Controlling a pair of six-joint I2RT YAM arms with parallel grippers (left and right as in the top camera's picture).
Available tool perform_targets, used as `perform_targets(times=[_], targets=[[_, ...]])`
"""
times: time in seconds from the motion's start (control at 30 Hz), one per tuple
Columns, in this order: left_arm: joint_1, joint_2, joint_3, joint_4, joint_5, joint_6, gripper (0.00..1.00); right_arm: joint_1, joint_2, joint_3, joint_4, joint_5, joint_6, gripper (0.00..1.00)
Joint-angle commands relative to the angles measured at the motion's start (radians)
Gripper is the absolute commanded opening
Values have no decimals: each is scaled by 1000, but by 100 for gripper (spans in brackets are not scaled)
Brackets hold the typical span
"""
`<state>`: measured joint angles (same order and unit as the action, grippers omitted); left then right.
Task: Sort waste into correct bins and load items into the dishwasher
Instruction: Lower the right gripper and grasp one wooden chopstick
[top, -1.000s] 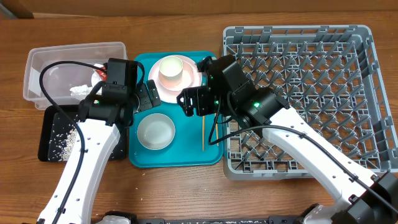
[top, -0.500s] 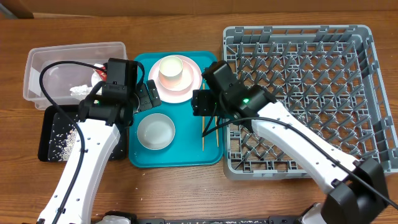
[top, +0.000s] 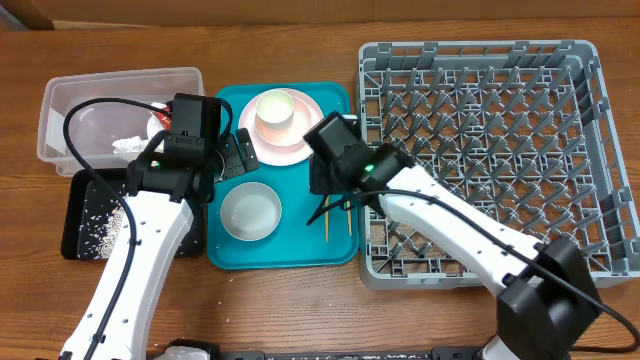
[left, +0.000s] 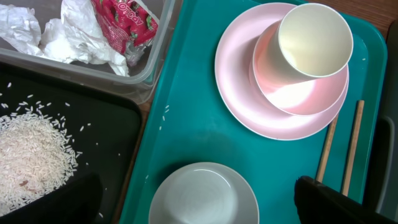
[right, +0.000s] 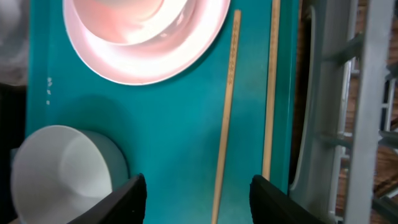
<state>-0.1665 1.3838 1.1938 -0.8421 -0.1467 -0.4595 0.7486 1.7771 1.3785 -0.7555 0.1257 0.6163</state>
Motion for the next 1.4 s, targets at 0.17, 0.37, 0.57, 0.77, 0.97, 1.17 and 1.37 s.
perform_targets(times=[0.17,0.37,0.57,0.77,0.97,1.17,1.37], targets=[[2,-10,12,2,-10,22,100,20,21,-6,3,85,40,49],[2,-10,12,2,-10,22,100,20,21,-64,77,84,40,45],[2,-10,12,2,-10,22,100,20,21,-104,150,83,39,40],[2,-10,12,2,-10,22,100,20,21,-104,161,56,39,47],[2,-10,12,2,-10,22,100,19,21,-104,161,47,39,33],[2,-10,12,2,-10,22,100,45,22,-104,171,148,39,24],[3,-10,12,2,-11,22,100,97,35,-104,205,276,39,28]])
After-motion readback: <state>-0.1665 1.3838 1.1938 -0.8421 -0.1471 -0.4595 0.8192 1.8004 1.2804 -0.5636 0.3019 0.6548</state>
